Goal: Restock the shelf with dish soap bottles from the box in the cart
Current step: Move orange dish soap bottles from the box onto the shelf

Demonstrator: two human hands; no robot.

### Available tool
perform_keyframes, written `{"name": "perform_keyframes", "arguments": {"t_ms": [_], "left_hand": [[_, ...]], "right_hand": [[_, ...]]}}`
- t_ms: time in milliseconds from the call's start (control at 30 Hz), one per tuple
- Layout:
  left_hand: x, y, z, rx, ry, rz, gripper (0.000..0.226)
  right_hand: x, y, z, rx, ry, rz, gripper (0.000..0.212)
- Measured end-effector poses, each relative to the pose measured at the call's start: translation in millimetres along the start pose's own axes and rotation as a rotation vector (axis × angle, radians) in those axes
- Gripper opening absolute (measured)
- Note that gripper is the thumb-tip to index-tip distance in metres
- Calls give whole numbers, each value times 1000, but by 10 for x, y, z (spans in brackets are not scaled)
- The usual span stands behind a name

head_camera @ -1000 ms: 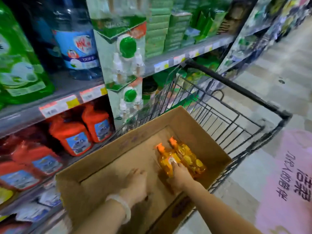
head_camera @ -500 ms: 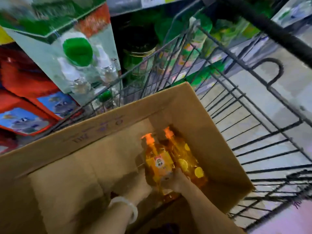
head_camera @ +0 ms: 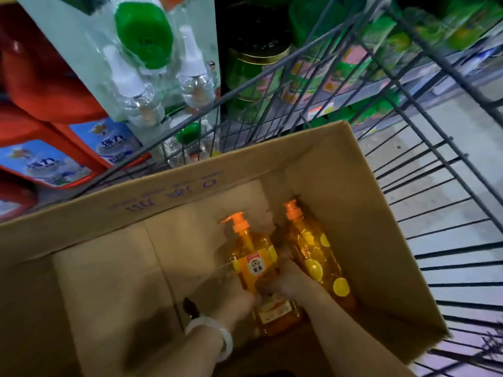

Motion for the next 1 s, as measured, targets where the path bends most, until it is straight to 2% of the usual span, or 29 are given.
{"name": "perform_keyframes", "arguments": {"t_ms": [33, 167, 233, 300, 433, 500, 667, 767, 867, 1000], "left_hand": [[19, -28, -50, 0, 12, -52, 56], [130, -247, -328, 63, 64, -10, 68], [202, -399, -549, 91, 112, 9, 73], [304, -570, -832, 120, 183, 22, 75], [414, -978, -1500, 156, 329, 40, 77], [438, -1228, -1892, 175, 434, 27, 76], [326, -1973, -2933, 266, 658, -46, 89], [156, -2493, -3517, 337, 783, -106, 87], [-69, -3058, -4092, 449, 851, -152, 95], [-358, -3759, -4737, 634, 903, -88, 100]], "right_hand": [[-42, 6, -38, 26, -22, 12, 99], [-306, 110, -290, 132, -188, -50, 104], [-405, 174, -479, 195, -234, -3, 103], [-488, 257, -688, 233, -264, 45, 96], [-752, 503, -1237, 230, -411, 183, 69], [-950, 679, -1563, 239, -489, 182, 65], [-1586, 1299, -2441, 268, -682, 214, 69], [-2024, 1770, -2884, 247, -844, 231, 69], [-2490, 2332, -3247, 195, -981, 232, 66], [-3077, 3025, -3592, 123, -1149, 222, 65]]}}
Point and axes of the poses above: each hand's wrist, its own z-axis towards the middle knuckle, its own y-axis out of the palm, x = y × z, the point moved 5 cm from there along z, towards the middle knuckle, and after that the axes turned 6 degrees about -x, right-handed, at the moved point
